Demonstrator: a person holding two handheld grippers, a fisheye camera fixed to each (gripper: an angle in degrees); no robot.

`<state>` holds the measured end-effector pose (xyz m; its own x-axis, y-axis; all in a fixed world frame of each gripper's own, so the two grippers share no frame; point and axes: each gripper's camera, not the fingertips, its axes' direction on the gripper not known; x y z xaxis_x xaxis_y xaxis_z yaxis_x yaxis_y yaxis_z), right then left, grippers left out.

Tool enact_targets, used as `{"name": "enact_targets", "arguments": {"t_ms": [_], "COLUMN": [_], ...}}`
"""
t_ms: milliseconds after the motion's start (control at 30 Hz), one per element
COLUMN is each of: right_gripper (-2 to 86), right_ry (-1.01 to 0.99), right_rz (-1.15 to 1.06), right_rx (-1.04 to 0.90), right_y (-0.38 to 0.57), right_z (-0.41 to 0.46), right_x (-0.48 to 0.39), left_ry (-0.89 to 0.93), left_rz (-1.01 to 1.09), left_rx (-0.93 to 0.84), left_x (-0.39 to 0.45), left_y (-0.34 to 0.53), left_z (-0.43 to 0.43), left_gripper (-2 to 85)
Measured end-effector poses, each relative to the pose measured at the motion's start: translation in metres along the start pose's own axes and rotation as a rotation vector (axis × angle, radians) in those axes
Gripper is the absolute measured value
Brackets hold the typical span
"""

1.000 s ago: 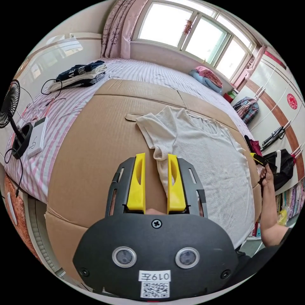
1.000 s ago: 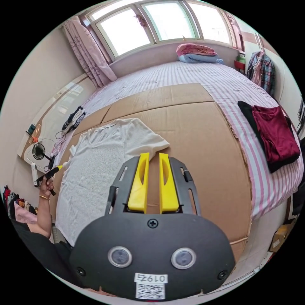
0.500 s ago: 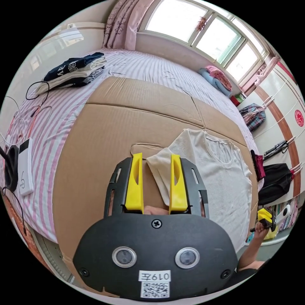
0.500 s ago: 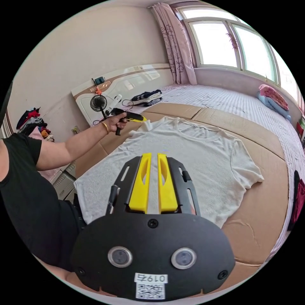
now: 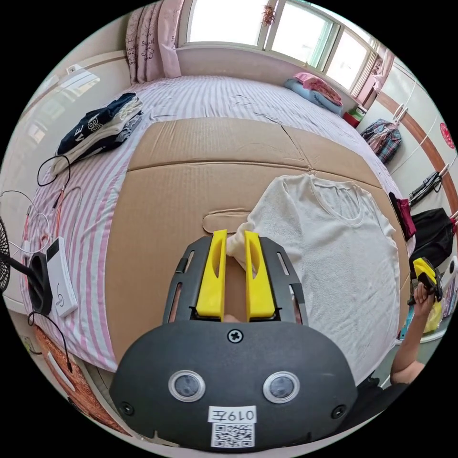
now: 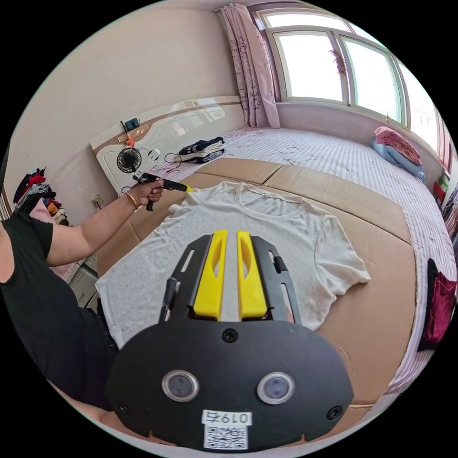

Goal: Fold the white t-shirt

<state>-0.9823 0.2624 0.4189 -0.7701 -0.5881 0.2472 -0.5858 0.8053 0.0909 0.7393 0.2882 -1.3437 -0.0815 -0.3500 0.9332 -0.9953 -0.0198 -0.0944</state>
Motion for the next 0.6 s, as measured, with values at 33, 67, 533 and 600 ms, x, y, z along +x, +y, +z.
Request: {"name": "enact_targets", "arguments": {"t_ms": [33,67,533,600], "right_gripper": [2.0,1.8,7.5,8.4], "right_ry": [0.010,0.043,-0.387,-0.427], "right_rz": [-0.006,-0.023,0.120,0.166], "right_rx": [0.003,0.008,-0.126,-0.167], "right_y": [-0.006,-0.019,-0.211,-0.243], "right_z": [-0.001,-0.001,0.140,0.172], "right_x": [0.005,0.016,0.162,0.186], "left_ry": [-0.012,-0.021,0.149,0.220], "left_rz": [-0.019,-0.025,0.113,0.071], "left_rx": [0.042,0.064,-0.019,-0.018], "left_x": [-0.002,-0.003,0.043,0.028], "left_y": [-0.004,-0.007,-0.121,-0.133], "left_z": [-0.010,-0.015,0.002,0.003], "left_gripper": [4.3,4.3,9.1,9.8]}}
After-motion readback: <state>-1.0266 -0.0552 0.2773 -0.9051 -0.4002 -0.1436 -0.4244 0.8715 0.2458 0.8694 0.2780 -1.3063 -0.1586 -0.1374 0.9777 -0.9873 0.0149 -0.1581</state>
